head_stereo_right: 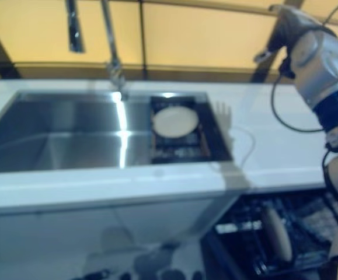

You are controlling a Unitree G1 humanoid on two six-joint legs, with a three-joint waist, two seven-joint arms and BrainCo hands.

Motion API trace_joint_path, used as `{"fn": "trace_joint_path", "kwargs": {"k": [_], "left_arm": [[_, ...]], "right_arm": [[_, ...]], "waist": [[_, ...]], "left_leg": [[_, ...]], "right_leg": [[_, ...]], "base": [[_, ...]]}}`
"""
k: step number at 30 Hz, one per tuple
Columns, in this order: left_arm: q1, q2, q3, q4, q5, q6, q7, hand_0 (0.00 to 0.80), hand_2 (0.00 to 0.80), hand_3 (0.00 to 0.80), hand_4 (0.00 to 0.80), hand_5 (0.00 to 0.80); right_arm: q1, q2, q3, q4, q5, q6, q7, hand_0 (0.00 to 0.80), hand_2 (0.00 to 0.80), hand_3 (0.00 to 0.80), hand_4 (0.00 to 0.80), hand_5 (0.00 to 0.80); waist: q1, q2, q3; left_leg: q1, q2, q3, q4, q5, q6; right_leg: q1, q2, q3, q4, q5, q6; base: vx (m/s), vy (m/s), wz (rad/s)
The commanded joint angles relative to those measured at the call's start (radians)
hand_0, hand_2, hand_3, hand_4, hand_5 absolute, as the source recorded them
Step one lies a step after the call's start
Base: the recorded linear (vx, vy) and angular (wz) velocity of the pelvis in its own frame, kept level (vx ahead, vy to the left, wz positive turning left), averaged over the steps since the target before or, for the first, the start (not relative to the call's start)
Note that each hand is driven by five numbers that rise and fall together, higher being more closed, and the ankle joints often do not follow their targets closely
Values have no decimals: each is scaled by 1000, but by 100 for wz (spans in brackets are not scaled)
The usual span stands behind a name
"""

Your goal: Take plates into dishwasher

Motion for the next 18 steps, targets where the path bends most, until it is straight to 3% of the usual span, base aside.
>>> {"fn": "trace_joint_path", "kwargs": {"k": [1,10,18], "left_arm": [[-87,29,12,-31,-17,17,18,0,0,0,0,0],[-131,18,10,-64,-44,50,40,0,0,0,0,0],[-165,27,11,-86,-85,76,67,0,0,0,0,0]], "right_arm": [[-134,-41,72,-52,-114,-22,31,0,0,0,0,0],[-40,31,30,-125,-226,-4,85,0,0,0,0,0],[-103,61,60,-46,-144,5,71,0,0,0,0,0]], "waist": [[13,-54,98],[14,-35,157],[25,-32,207]], "left_leg": [[-30,-53,-21,-4,26,61],[-65,-65,-28,-4,41,68],[-109,-66,-28,-4,58,62]], "right_leg": [[51,-27,15,1,-17,41],[22,-37,10,1,-5,42],[-13,-37,2,1,5,41]], "base": [[-65,16,26],[-36,44,6],[-70,21,4]]}}
